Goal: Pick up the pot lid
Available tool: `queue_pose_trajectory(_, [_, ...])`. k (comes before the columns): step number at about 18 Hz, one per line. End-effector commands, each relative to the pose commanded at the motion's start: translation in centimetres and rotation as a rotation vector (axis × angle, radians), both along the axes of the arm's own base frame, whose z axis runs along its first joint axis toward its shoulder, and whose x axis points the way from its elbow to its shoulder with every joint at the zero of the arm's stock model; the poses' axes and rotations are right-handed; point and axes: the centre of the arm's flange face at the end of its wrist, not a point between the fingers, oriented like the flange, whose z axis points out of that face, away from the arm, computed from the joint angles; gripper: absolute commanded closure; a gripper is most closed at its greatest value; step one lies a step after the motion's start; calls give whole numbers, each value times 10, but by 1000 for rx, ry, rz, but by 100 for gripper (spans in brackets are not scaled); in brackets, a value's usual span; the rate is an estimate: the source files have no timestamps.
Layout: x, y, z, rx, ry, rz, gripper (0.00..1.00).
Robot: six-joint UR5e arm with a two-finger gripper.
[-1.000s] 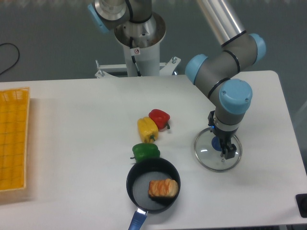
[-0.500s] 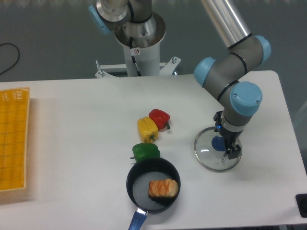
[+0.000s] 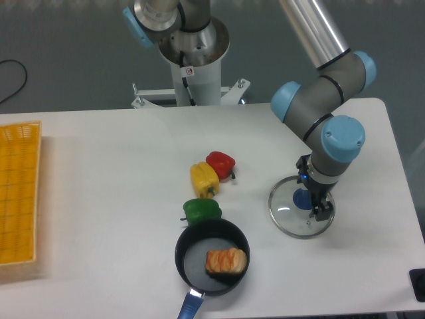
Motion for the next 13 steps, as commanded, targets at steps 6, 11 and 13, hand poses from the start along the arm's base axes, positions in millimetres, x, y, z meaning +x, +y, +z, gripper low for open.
queue_pose_trajectory(6, [-1, 2, -10, 0, 3, -3, 1])
queue_pose_trajectory(11, [0, 5, -14, -3, 5, -8, 1])
queue_pose_trajectory(13, [0, 5, -14, -4, 3, -8, 2])
